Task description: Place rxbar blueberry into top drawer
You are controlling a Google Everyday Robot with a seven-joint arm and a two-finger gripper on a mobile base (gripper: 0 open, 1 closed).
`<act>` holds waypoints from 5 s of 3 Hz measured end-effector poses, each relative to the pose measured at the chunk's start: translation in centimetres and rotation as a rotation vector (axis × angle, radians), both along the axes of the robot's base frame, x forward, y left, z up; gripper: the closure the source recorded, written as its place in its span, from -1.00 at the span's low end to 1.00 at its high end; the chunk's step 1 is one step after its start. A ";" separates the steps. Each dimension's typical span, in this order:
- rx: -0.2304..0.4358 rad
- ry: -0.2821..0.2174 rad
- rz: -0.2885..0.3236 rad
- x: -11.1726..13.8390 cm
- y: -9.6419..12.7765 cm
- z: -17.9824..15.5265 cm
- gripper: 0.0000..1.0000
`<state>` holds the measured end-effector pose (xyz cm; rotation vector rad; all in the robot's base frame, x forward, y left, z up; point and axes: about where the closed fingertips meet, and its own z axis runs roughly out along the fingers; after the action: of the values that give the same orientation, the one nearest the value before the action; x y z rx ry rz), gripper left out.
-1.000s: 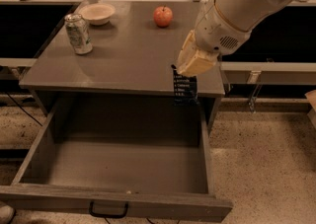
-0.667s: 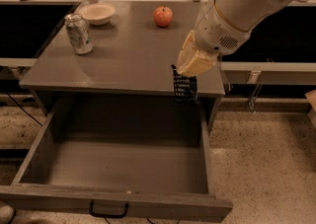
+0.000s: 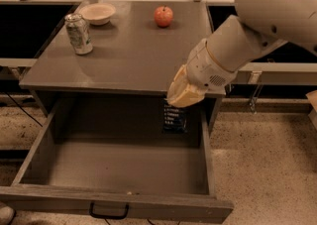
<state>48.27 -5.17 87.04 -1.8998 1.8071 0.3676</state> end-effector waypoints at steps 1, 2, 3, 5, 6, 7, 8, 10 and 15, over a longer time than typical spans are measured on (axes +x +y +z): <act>0.042 0.053 0.017 -0.9 1.4 -3.6 1.00; 0.063 0.096 0.029 -1.5 2.4 -6.0 1.00; 0.063 0.096 0.029 -1.5 2.4 -6.0 1.00; 0.122 0.133 0.018 -2.2 3.6 -9.5 1.00; 0.122 0.133 0.018 -2.2 3.6 -9.5 1.00; 0.156 0.148 -0.035 -0.4 4.4 -12.8 1.00; 0.158 0.153 -0.040 -0.5 4.5 -13.2 1.00; 0.178 0.199 -0.064 -1.5 5.2 -16.5 1.00; 0.149 0.377 -0.071 -2.3 5.4 -20.8 1.00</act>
Offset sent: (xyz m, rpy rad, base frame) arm -0.0184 0.0330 -0.0878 0.0907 0.1470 0.0364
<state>46.01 0.25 66.23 -1.7438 2.0108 0.8583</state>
